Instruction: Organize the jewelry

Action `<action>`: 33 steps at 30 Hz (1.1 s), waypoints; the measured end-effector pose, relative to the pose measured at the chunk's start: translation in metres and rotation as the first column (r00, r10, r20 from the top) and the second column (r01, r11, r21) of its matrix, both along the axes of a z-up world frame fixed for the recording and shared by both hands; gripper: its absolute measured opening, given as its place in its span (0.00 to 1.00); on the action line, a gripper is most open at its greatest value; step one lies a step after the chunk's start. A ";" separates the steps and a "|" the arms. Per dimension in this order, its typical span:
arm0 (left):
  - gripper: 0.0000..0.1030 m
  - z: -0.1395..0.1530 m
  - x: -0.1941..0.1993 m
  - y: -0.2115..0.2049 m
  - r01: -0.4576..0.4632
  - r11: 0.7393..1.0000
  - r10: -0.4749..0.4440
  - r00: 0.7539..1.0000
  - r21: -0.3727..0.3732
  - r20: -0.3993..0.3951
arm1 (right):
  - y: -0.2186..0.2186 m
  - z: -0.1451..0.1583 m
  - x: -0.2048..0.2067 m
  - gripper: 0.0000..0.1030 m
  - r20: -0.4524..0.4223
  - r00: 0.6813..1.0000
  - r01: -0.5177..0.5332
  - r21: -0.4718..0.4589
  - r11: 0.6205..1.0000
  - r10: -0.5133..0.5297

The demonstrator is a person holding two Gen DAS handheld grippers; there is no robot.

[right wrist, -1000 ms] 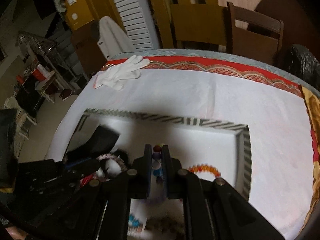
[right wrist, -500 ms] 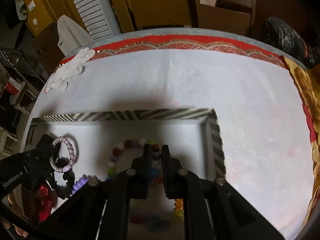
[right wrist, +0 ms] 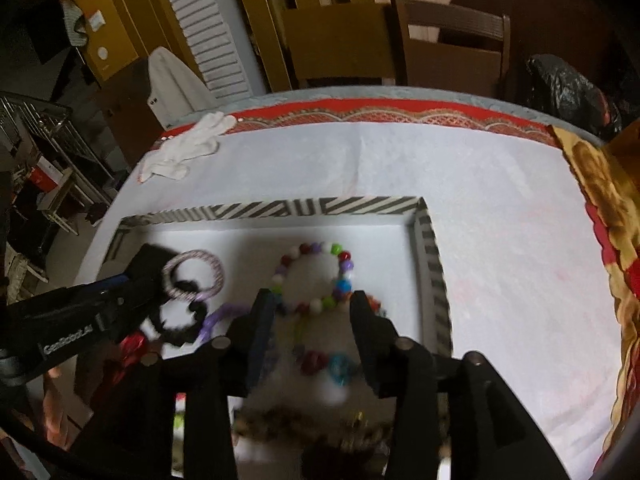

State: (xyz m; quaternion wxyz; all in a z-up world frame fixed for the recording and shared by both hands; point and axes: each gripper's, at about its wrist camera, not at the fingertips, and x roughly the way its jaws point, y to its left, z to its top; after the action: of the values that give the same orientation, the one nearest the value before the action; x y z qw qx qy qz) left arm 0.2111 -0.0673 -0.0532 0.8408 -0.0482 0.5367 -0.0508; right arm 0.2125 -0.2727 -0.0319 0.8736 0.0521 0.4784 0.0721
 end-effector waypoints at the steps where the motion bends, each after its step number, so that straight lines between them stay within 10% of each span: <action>1: 0.41 0.004 -0.007 -0.001 0.004 1.000 -0.004 1.000 0.021 0.011 | -0.001 0.003 -0.008 0.43 0.010 1.000 0.007 0.005 1.000 -0.007; 33: 0.41 0.076 -0.130 0.004 -0.094 0.993 0.078 0.977 0.069 0.197 | 0.012 0.064 -0.121 0.60 0.134 0.991 0.002 -0.044 0.999 0.004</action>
State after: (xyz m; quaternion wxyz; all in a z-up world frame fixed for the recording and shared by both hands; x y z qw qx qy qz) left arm 0.0812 -0.0631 0.0223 0.8918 -0.0334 0.4512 0.0021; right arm 0.0912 -0.2605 0.0321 0.9046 0.0278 0.4203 0.0654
